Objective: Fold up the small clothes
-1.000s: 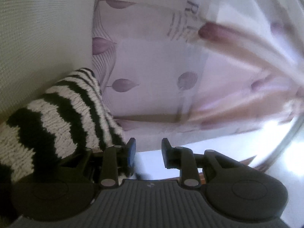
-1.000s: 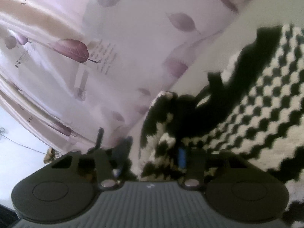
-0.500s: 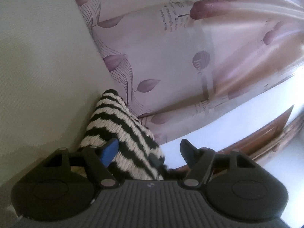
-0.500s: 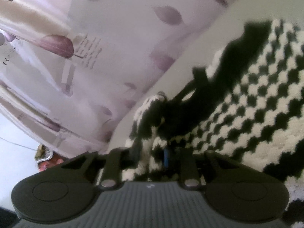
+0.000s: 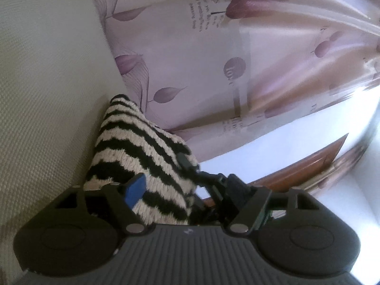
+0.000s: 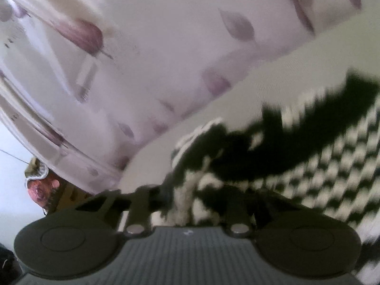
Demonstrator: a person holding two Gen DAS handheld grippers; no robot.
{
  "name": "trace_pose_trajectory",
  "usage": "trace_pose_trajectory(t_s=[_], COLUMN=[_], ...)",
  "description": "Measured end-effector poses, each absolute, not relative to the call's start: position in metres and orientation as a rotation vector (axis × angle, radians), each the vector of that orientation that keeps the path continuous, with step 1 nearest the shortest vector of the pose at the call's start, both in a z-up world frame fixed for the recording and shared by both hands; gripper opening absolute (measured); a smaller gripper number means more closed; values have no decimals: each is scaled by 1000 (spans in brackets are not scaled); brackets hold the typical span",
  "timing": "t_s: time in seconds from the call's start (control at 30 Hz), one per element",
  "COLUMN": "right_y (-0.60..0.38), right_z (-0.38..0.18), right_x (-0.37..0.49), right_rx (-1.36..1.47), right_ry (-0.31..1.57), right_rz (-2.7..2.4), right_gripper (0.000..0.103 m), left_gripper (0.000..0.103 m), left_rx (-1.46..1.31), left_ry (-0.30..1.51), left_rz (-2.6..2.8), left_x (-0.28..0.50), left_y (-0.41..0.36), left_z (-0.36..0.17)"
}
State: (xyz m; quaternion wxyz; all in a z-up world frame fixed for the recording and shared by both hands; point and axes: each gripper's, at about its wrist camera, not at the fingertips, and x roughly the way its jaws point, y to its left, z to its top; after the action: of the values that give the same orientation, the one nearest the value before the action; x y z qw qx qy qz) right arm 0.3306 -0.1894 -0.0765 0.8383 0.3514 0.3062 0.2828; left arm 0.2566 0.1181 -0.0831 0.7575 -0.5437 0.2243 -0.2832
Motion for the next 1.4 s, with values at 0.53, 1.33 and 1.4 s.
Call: trace_pose_trajectory(t_s=[0.53,1.33,1.4], right_y=[-331,-388,-390], right_z=[-83,-111,-99], right_x=[344,299,278], right_rx=[765,850,768], right_ry=[577,511,491], right_rz=[411,459,521], right_gripper=[18,37,37], left_gripper=[98,89,85], left_rx=[-1007,-753,-777], left_ry=[565,568,577], left_rz=[-644,-837,-838], left_x=[266,314,315], left_y=[63,-20,-15], left_z=[-64,-64,-73])
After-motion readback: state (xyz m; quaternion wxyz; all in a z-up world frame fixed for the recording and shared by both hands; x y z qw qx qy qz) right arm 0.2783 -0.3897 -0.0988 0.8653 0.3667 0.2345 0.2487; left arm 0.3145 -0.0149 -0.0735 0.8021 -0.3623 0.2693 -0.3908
